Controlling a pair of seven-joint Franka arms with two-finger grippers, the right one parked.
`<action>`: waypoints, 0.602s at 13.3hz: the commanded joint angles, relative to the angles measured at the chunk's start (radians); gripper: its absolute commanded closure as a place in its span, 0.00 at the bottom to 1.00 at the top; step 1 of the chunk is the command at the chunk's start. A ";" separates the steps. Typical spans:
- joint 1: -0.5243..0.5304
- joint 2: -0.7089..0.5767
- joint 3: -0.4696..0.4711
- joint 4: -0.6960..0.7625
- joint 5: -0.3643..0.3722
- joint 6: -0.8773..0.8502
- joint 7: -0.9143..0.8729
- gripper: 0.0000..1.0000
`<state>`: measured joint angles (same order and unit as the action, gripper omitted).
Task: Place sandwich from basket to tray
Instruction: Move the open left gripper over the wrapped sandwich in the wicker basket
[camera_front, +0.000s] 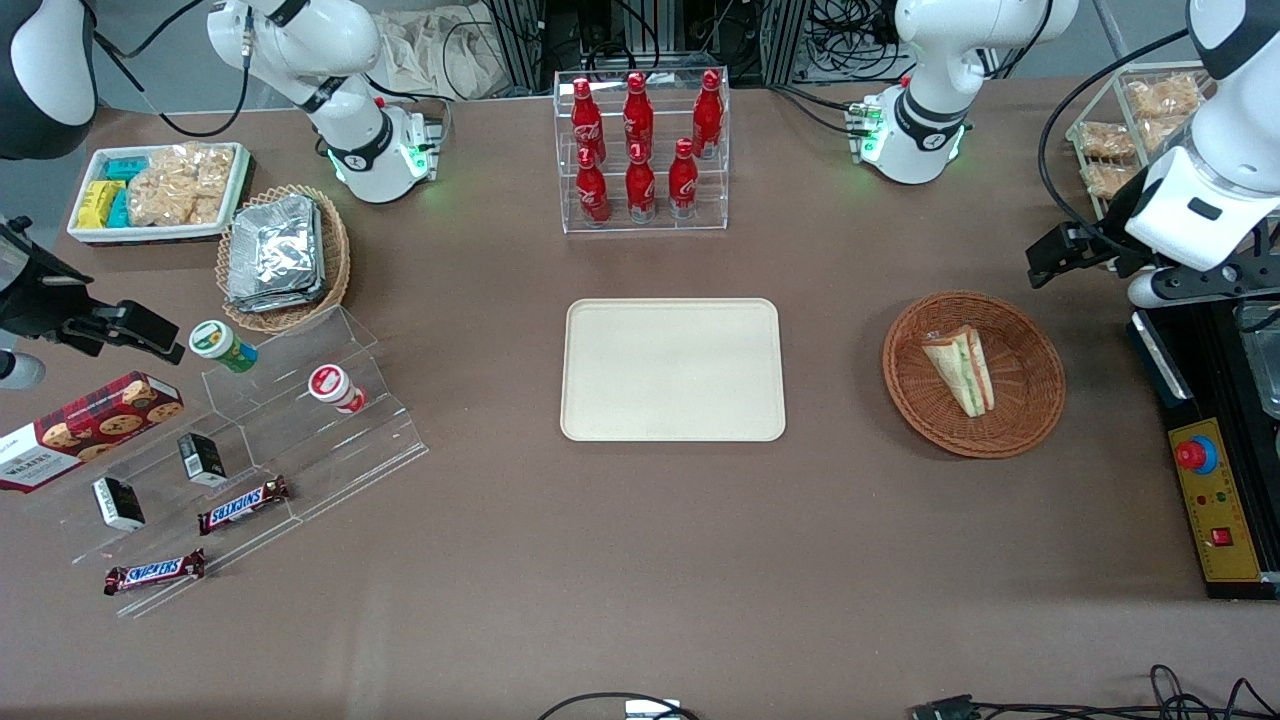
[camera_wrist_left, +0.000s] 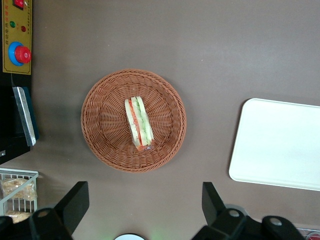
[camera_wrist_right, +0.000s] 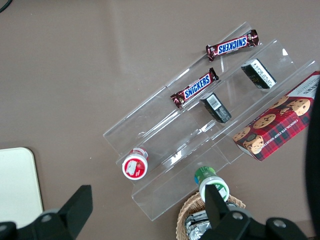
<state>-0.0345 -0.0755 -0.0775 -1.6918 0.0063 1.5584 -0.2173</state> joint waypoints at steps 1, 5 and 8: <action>-0.022 -0.009 0.002 0.009 0.011 -0.026 -0.051 0.00; -0.027 -0.001 0.001 0.020 0.012 -0.057 -0.079 0.00; -0.027 -0.047 0.002 -0.112 0.012 0.021 -0.083 0.00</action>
<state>-0.0521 -0.0768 -0.0787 -1.7116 0.0066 1.5312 -0.2825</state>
